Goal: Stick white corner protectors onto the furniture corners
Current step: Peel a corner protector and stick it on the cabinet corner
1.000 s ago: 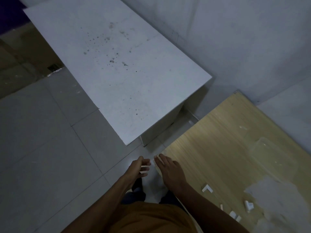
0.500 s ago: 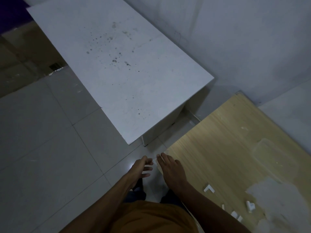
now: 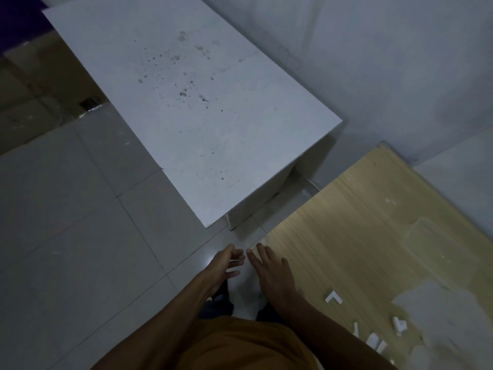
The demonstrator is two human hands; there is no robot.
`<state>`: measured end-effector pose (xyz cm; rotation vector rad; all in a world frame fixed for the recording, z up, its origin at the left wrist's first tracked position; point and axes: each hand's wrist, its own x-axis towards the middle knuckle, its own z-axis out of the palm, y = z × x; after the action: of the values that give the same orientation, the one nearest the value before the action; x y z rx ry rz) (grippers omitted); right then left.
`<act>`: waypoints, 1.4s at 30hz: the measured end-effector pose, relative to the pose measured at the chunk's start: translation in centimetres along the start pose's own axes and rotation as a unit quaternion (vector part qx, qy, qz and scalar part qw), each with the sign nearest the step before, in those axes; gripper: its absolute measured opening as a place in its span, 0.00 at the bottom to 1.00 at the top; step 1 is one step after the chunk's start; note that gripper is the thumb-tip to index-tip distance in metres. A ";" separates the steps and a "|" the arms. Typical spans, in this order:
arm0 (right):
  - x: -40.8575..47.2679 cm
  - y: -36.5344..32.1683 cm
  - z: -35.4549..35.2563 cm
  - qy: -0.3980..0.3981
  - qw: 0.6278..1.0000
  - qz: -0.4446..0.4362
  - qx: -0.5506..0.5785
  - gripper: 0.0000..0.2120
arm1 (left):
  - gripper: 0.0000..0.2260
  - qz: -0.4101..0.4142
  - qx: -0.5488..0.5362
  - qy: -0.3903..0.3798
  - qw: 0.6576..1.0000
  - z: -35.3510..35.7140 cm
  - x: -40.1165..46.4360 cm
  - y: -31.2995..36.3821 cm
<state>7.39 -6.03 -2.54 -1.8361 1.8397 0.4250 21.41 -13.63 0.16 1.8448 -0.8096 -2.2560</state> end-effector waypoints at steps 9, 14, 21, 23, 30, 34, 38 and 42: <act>-1.6 0.7 0.5 -0.024 0.999 -0.036 -0.028 0.35 | 0.17 -0.031 -0.171 -0.003 0.985 0.1 0.6 -0.1; -1.2 -0.4 1.3 -0.035 0.997 -0.024 -0.065 0.38 | 0.15 -0.038 -0.173 0.002 0.984 0.2 0.8 0.3; -1.7 0.1 0.9 -0.019 0.999 -0.026 -0.030 0.36 | 0.17 -0.042 -0.157 0.000 0.987 0.3 0.3 0.6; -2.1 0.6 0.6 -0.014 0.999 -0.041 -0.017 0.35 | 0.18 -0.042 -0.151 0.001 0.988 0.4 0.2 0.8; -2.6 0.3 0.8 0.002 0.999 -0.032 0.012 0.34 | 0.16 -0.043 -0.121 0.002 0.992 0.5 0.2 1.2; -2.7 -0.1 1.0 0.020 0.999 -0.018 0.042 0.34 | 0.14 -0.037 -0.101 -0.009 0.994 0.4 0.2 1.2; -2.6 -0.4 1.2 0.034 0.996 0.000 0.077 0.31 | 0.15 -0.016 0.000 -0.030 0.999 -0.2 0.5 1.0; -3.3 -0.3 1.4 0.069 0.983 0.043 0.165 0.26 | 0.09 0.030 0.203 -0.037 0.978 -0.3 0.5 1.1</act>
<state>7.71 -2.53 -1.87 -1.5977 1.9515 0.0148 21.30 -14.93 0.18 1.8612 -1.4088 -2.2621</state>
